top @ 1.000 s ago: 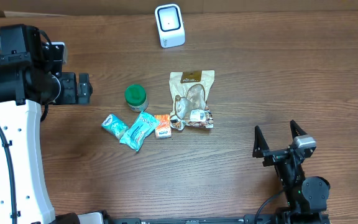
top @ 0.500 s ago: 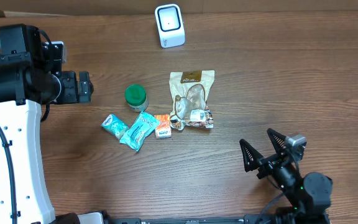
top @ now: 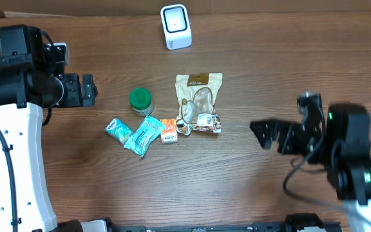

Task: Scan the item barcode
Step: 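Retract the left gripper to the left and raise the right arm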

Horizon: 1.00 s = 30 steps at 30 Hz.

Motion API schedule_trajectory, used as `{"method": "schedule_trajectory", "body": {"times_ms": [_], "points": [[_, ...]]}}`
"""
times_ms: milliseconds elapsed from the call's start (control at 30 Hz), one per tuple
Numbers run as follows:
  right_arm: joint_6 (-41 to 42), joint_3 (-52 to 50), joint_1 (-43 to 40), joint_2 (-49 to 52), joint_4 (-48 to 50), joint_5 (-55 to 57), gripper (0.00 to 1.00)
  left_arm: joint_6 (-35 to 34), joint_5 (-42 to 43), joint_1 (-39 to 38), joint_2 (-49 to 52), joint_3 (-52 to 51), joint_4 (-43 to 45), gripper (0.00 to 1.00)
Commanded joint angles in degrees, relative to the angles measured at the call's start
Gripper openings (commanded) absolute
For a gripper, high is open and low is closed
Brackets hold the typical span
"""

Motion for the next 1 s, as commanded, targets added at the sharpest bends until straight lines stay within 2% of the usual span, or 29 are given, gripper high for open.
{"method": "schedule_trajectory", "body": {"times_ms": [0,333,467,500,533,567,633,700,767,833,967], "points": [[1.8,2.5,-0.1,6.8,0.5,-7.9,1.0,-0.7,0.2,0.5,0.0,0.6,0.2,1.0],[3.1,2.5,-0.1,19.7,-1.1,-17.2,0.94,-0.7,0.2,0.5,0.0,0.6,0.2,1.0],[1.9,2.5,-0.1,20.9,-0.9,-17.2,0.85,-0.7,0.2,0.5,0.0,0.6,0.2,1.0],[1.5,2.5,-0.1,20.9,-0.9,-17.1,0.8,-0.7,0.2,0.5,0.0,0.6,0.2,1.0],[1.1,2.5,-0.1,20.9,-1.0,-17.1,0.66,-0.7,0.2,0.5,0.0,0.6,0.2,1.0],[0.7,2.5,-0.1,20.9,-1.0,-17.2,0.39,-0.7,0.2,0.5,0.0,0.6,0.2,1.0],[0.7,2.5,-0.1,20.9,-1.0,-17.2,0.23,-0.7,0.2,0.5,0.0,0.6,0.2,1.0],[0.7,2.5,-0.1,20.9,-1.2,-17.2,0.15,-0.7,0.2,0.5,0.0,0.6,0.2,1.0],[0.7,2.5,-0.1,20.9,-1.8,-17.9,0.11,-0.7,0.2,0.5,0.0,0.6,0.2,1.0],[1.0,2.5,-0.1,20.9,-2.6,-18.9,0.07,-0.7,0.2,0.5,0.0,0.6,0.2,1.0],[7.1,2.5,-0.1,20.9,-4.3,-19.1,0.04,-0.7,0.2,0.5,0.0,0.6,0.2,1.0]]}}
